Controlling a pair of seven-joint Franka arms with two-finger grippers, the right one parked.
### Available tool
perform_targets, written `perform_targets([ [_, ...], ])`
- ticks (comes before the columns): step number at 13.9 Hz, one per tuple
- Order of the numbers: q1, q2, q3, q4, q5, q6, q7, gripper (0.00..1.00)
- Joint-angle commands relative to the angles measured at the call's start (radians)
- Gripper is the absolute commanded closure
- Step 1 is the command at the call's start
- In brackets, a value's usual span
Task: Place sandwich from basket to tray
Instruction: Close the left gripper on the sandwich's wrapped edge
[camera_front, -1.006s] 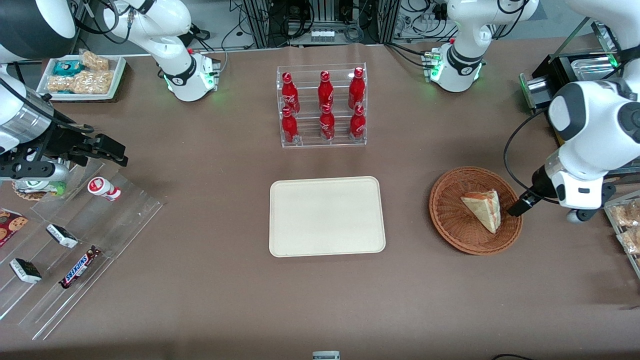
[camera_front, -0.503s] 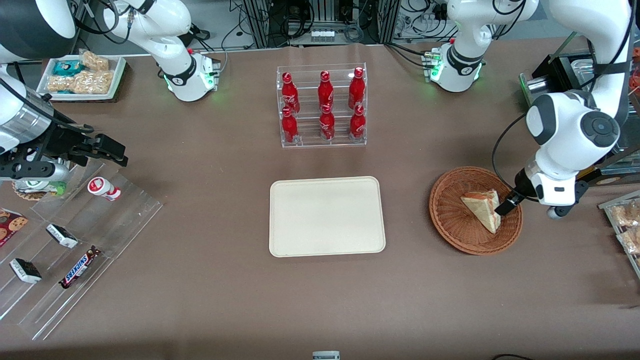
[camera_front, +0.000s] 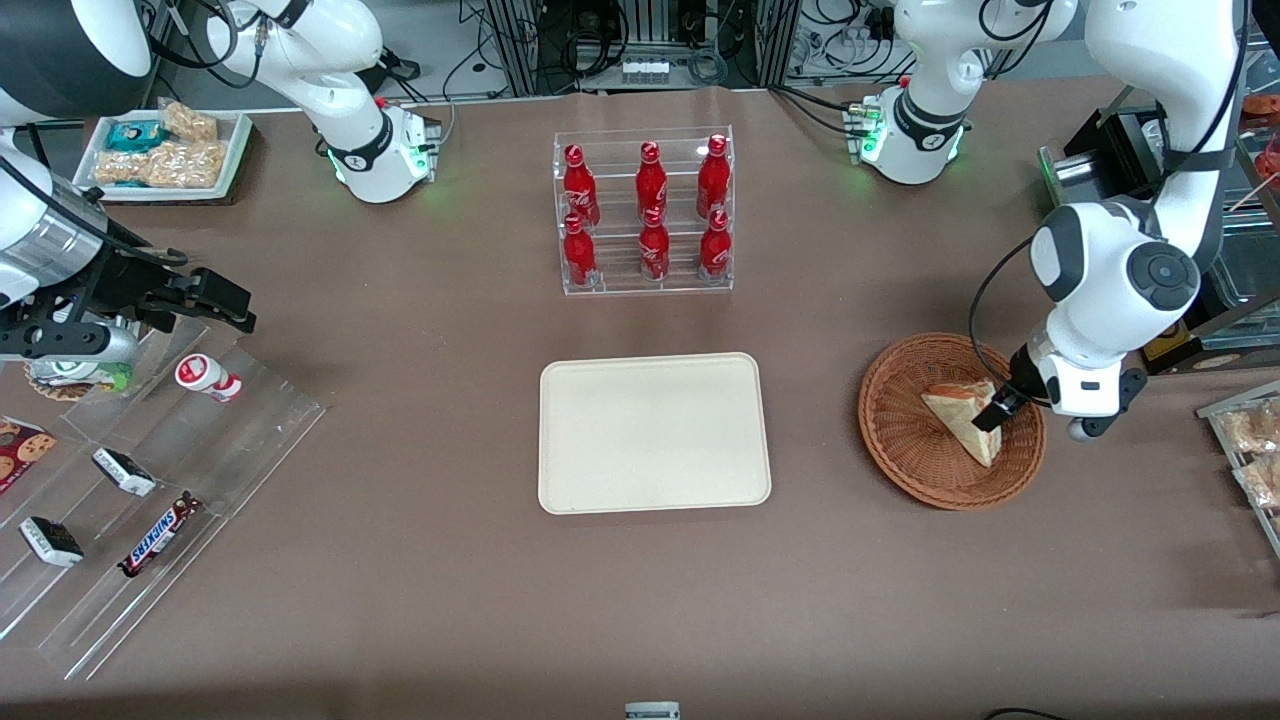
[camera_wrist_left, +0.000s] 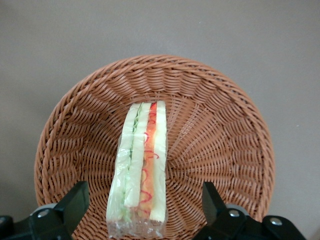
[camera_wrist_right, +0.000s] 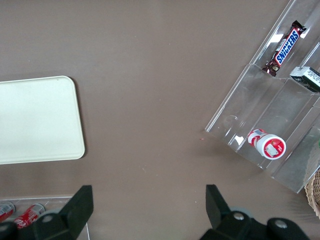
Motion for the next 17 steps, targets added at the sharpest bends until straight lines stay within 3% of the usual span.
perform_targets([
  [1, -0.006, 0.017, 0.000, -0.019, -0.008, 0.039, -0.015, 0.00],
  [4, -0.008, 0.049, 0.000, -0.024, -0.008, 0.056, -0.009, 0.00],
  [5, -0.006, 0.051, 0.000, -0.038, -0.008, 0.065, -0.005, 0.06],
  [9, -0.008, 0.066, 0.000, -0.035, -0.009, 0.067, -0.005, 0.70],
  [10, -0.008, 0.066, 0.000, -0.033, -0.009, 0.067, -0.005, 0.83],
  [11, -0.008, 0.066, -0.001, -0.030, -0.009, 0.067, -0.005, 0.89],
  [15, -0.009, 0.054, -0.013, 0.040, -0.003, 0.007, -0.005, 0.95],
  [17, -0.009, 0.040, -0.036, 0.179, 0.005, -0.178, -0.002, 0.95],
])
